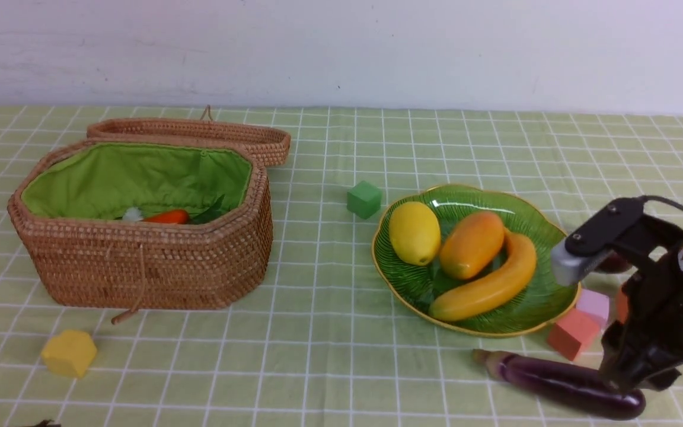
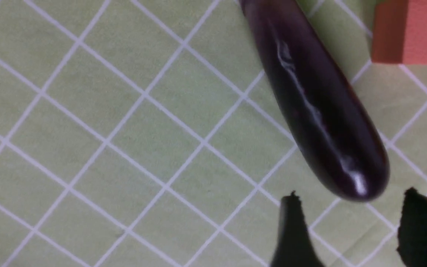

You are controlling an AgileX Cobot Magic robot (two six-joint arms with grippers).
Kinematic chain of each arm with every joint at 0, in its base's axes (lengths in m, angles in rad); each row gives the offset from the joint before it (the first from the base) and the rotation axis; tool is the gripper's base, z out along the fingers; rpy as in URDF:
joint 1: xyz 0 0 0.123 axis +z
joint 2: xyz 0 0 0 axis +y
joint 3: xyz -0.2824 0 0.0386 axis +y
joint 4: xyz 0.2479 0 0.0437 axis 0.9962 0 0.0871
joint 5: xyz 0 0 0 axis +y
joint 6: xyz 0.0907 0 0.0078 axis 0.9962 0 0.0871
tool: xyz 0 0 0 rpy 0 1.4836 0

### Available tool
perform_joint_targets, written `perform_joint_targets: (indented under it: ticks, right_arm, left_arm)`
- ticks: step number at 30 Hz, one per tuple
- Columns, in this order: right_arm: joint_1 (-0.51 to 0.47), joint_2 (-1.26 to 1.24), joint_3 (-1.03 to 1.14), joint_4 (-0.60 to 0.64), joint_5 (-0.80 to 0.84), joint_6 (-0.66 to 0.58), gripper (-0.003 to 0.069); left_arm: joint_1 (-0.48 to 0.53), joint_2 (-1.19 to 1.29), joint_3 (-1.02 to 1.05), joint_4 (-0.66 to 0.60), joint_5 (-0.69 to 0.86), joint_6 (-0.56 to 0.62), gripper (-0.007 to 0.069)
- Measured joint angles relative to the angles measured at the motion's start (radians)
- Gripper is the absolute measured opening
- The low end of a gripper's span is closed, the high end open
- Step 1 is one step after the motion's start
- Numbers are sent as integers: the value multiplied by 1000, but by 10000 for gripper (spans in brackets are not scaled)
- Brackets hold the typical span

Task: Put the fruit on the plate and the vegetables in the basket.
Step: Grab an eggplant with your right arm and place it in the basket on the left.

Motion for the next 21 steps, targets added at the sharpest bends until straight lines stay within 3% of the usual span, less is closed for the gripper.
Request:
perform_joint_targets:
  ticks: [4, 7, 12, 21]
  right_arm:
    - [-8, 74, 2, -1, -43, -59, 571]
    - [-9, 141, 3, -26, -85, -66, 611]
    - [-11, 209, 3, -55, -118, -72, 587]
    - [-11, 299, 3, 19, -110, -134, 459]
  left_arm:
    - [0, 0, 0, 0, 12, 0, -13]
    - [0, 0, 0, 0, 26, 0, -13]
    - [0, 0, 0, 0, 27, 0, -13]
    - [0, 0, 0, 0, 31, 0, -10]
